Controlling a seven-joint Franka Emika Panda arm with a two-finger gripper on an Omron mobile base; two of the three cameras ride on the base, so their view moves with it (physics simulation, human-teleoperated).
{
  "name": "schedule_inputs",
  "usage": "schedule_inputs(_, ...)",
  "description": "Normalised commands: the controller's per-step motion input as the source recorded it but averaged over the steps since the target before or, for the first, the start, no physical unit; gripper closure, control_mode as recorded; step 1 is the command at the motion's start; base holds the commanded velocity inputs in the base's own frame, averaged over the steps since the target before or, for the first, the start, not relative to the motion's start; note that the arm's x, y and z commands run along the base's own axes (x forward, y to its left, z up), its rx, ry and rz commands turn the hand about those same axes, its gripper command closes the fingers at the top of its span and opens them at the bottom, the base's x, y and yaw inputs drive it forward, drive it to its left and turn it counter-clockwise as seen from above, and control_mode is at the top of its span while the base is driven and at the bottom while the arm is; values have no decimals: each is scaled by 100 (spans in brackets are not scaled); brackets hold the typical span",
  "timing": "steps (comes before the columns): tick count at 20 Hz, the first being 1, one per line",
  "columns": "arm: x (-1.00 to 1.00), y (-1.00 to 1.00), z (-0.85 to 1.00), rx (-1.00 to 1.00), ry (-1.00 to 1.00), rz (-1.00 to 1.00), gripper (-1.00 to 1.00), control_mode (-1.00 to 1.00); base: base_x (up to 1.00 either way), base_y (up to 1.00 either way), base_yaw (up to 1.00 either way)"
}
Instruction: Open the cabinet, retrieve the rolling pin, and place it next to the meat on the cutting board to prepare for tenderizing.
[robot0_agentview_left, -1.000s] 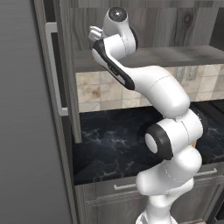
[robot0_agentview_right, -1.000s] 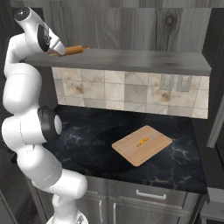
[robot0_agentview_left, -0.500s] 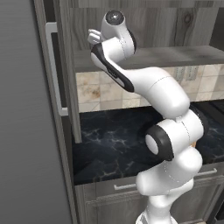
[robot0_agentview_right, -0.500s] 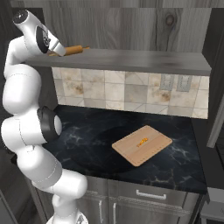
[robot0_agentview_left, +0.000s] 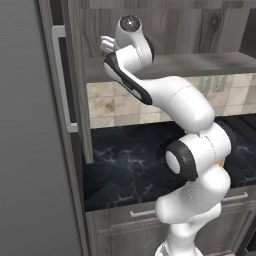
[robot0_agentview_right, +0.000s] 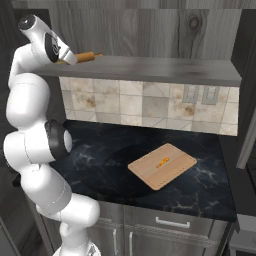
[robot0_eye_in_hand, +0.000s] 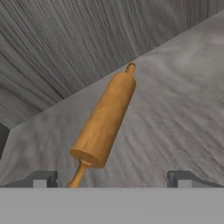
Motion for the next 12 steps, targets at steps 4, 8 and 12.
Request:
schedule_inputs(4, 16, 6, -7, 0, 0, 0, -100, -100, 0, 0, 0)
schedule_inputs(8, 17, 5, -8, 0, 0, 0, -100, -100, 0, 0, 0)
schedule_inputs(12, 19, 8, -7, 0, 0, 0, -100, -100, 0, 0, 0)
